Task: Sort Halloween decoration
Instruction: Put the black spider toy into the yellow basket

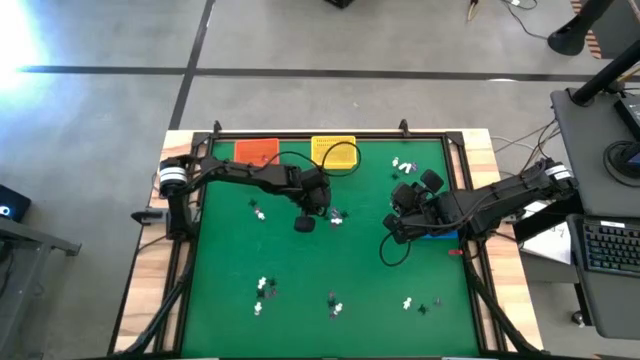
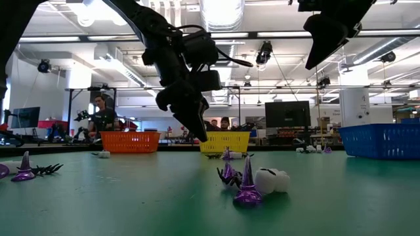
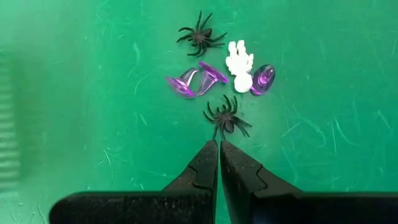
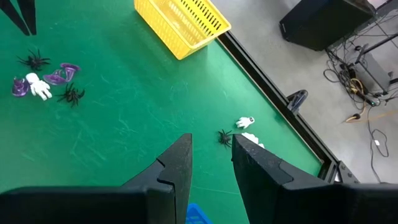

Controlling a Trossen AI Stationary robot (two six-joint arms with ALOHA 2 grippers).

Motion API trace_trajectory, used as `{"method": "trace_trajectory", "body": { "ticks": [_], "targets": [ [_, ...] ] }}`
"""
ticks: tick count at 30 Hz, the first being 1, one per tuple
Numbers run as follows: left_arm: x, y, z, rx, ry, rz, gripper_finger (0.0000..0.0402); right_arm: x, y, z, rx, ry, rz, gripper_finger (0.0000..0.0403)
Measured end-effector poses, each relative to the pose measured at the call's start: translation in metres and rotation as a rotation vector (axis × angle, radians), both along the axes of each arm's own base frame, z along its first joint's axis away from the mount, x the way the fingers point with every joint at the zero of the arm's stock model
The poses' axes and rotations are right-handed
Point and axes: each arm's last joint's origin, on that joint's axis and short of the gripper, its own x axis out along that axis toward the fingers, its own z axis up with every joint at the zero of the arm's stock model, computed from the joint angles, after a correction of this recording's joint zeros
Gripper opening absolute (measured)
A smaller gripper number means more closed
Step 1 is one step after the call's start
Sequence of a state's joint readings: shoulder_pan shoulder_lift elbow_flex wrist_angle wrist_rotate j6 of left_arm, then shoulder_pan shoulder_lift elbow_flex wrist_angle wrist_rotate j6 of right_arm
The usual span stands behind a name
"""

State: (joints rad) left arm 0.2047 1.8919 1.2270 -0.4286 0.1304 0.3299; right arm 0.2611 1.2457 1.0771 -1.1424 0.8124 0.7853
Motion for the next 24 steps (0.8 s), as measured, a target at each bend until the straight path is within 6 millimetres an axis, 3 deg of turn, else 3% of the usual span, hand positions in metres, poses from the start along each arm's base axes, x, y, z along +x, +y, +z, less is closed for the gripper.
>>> {"method": "trace_trajectory", "body": {
  "ticks": [6, 16, 24],
  "targets": [
    [0.001, -0.004, 0.0, -0.036, 0.0, 0.033, 0.0024, 0.0, 0.0, 0.0, 0.0, 0.001, 0.0, 0.0107],
    [0.006, -0.021, 0.001, -0.03, -0.026, -0.031, 0.0113, 0.0, 0.0, 0.0, 0.0, 0.001, 0.0, 0.0107],
    [0.01, -0.016, 0.004, -0.002, -0.081, 0.041, 0.0157, 0.0, 0.0, 0.0, 0.0, 0.002, 0.0, 0.0107]
  ]
}}
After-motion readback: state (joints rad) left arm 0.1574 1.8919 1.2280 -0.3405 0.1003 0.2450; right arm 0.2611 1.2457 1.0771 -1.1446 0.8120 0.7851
